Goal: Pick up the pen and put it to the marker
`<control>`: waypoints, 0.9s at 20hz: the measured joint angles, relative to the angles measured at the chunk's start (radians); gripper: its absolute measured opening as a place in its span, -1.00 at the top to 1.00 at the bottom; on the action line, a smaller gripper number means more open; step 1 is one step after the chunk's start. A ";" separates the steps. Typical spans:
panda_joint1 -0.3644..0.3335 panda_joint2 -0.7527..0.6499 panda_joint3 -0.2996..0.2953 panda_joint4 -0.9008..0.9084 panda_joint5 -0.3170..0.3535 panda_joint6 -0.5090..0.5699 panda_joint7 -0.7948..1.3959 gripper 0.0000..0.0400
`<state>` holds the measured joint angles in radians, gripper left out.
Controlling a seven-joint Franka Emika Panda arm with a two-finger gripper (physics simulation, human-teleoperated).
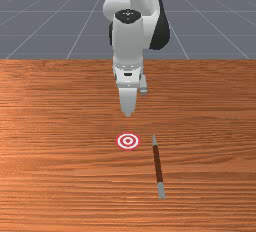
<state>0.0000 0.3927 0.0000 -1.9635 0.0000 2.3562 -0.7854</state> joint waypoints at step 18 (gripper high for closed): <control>-0.014 0.015 0.013 0.014 -0.001 0.070 -0.074 1.00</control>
<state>-0.0144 0.4080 0.0134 -1.9490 -0.0010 2.4260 -0.8595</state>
